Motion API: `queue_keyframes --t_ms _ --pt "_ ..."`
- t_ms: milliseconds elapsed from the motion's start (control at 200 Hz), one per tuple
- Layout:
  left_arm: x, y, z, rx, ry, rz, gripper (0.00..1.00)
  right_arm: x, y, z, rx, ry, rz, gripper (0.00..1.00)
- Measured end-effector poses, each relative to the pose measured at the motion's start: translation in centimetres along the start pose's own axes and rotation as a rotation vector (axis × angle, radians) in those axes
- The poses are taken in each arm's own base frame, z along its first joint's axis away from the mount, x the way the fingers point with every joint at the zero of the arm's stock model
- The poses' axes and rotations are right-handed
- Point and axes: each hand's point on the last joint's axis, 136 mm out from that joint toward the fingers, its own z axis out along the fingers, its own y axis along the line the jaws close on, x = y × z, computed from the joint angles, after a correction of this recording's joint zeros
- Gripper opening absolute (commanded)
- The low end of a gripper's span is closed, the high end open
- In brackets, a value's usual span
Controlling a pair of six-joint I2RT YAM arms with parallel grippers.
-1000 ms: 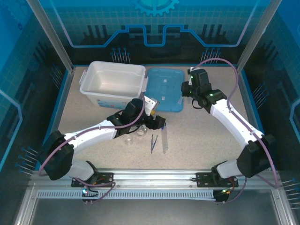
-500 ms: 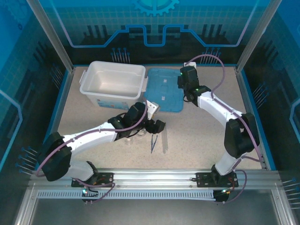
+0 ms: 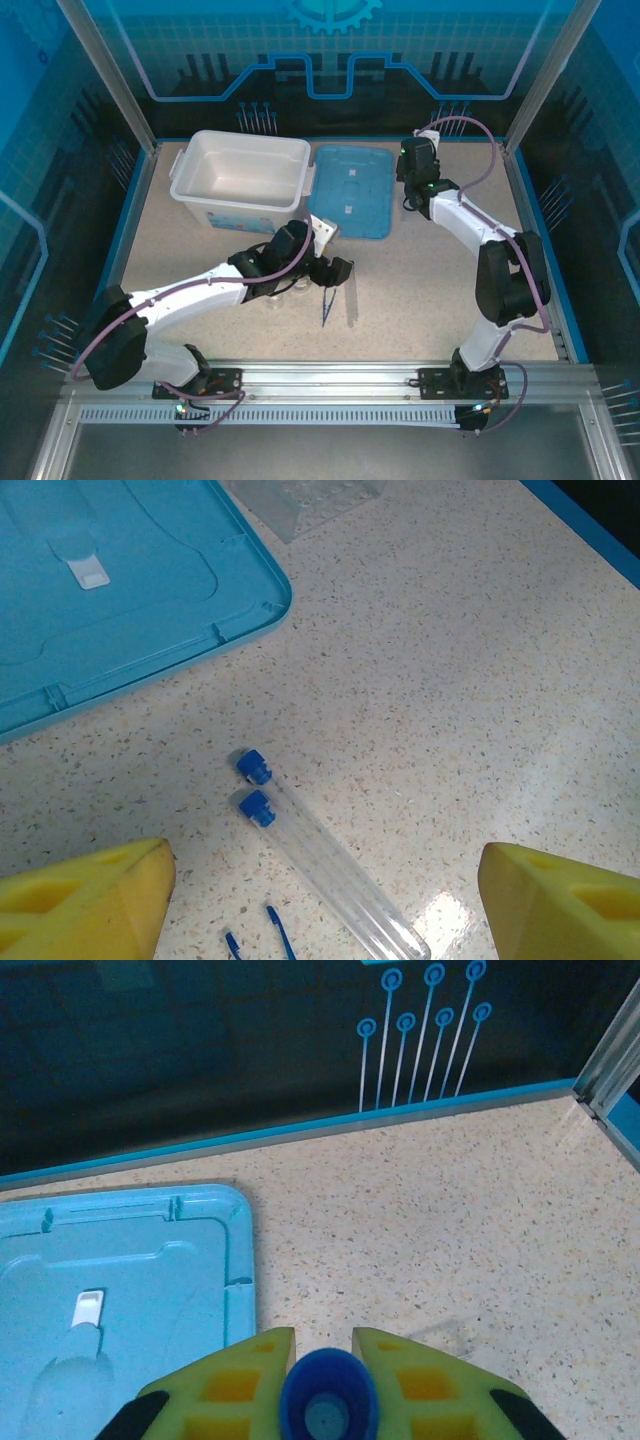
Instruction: Organize the chemistry lab equipment
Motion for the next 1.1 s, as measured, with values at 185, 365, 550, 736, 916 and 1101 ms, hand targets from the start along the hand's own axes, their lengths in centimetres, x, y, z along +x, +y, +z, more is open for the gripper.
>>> queue_keyframes --t_ms 185,365,550,736,916,1101 --pt "0.2 0.0 0.0 -0.001 0.005 0.0 0.8 1.0 -0.1 0.9 -0.001 0.03 0.011 0.13" --pt "0.5 0.3 0.1 -0.01 0.01 -0.001 0.8 1.7 0.1 1.3 -0.008 0.045 0.014 0.13" --pt "0.9 0.5 0.2 -0.017 0.017 -0.001 0.8 2.0 0.4 2.0 -0.005 0.051 0.012 0.13" --pt "1.1 0.6 0.2 -0.024 0.019 -0.001 0.81 1.9 0.6 2.5 -0.005 0.05 0.013 0.13" --pt "1.1 0.7 0.2 -0.027 0.018 -0.001 0.8 2.5 0.5 3.0 0.002 0.065 0.007 0.13" --pt "1.1 0.7 0.3 -0.028 0.02 -0.001 0.8 2.6 0.5 3.0 0.0 0.069 0.006 0.19"
